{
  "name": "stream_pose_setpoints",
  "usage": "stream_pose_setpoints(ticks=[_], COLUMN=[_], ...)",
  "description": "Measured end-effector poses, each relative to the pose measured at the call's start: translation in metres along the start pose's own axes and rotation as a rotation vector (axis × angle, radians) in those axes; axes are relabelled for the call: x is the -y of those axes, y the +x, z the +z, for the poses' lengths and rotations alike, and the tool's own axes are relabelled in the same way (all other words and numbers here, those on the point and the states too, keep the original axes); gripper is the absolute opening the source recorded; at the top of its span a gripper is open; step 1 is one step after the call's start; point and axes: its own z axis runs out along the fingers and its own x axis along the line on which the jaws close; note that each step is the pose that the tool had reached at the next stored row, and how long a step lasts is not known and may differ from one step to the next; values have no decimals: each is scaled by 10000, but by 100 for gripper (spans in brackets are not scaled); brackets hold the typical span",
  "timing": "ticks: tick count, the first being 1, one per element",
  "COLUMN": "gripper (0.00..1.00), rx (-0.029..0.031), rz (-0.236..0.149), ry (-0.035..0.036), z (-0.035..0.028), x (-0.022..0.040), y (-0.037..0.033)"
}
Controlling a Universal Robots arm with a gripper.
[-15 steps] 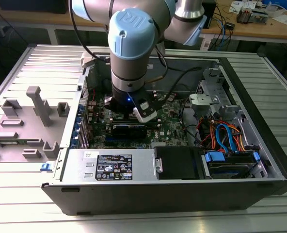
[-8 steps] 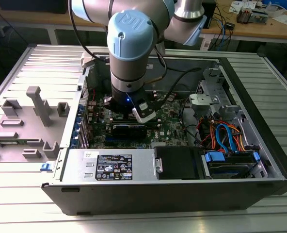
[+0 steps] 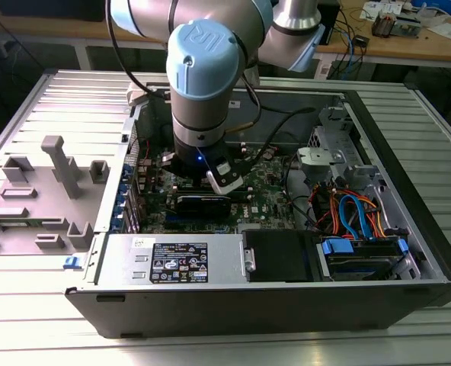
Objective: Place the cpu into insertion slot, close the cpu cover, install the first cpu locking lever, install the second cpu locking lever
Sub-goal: 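Install the second cpu locking lever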
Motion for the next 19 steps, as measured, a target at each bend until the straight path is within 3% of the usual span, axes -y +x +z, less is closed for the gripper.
stream_pose_setpoints(ticks=[15, 17, 19], gripper=[11, 11, 11], rx=[12, 15, 17], rz=[-8, -9, -9], ry=[-193, -254, -241], z=[31, 68, 60], x=[2, 12, 6], y=[4, 17, 27])
